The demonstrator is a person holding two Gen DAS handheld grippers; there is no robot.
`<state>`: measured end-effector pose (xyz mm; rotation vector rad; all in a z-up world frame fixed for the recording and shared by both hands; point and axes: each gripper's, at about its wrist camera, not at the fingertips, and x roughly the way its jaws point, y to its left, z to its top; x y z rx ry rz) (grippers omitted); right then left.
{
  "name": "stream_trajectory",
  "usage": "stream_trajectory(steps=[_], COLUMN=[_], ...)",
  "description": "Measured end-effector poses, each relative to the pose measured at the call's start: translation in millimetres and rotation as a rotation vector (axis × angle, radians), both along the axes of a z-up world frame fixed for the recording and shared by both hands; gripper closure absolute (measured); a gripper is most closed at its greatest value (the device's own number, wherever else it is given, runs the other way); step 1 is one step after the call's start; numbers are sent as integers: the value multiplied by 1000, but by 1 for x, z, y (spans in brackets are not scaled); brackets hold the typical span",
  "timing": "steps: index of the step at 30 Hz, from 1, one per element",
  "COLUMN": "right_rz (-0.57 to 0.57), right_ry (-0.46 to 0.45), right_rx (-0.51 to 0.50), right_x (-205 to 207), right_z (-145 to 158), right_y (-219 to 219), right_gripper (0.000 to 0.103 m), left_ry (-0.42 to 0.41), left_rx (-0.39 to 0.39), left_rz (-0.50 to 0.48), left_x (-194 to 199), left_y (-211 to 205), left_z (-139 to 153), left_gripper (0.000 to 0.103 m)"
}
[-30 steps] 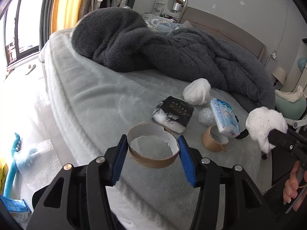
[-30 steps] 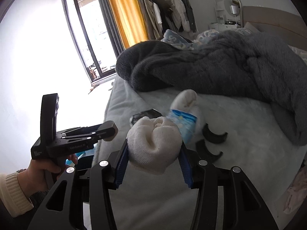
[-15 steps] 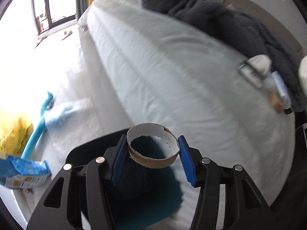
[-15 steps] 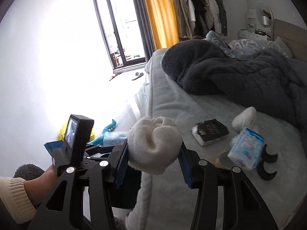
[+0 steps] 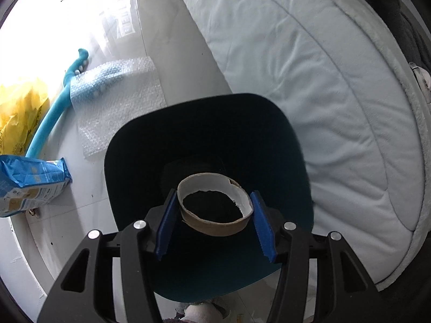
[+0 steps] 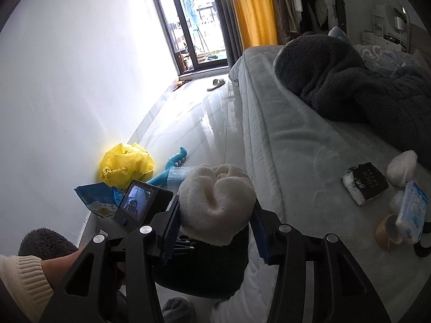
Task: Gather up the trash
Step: 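Carry the core into the bin and open the left gripper while the right carries the sock over, then lower the white sock into the bin and open the right gripper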
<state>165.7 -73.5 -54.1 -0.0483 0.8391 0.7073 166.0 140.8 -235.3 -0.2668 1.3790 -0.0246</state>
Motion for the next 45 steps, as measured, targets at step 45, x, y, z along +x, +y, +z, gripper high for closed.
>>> stream_trajectory(steps=[45], right_rz=[85], right_ry=[360], right_rx=[-404], right_x=[14], right_z=[-192], right_y=[116], right_gripper=[53], left_ry=[-601], left_rx=[53], left_rz=[119], left_x=[-76], left_y=[115], left_z=[153], left_gripper=[49])
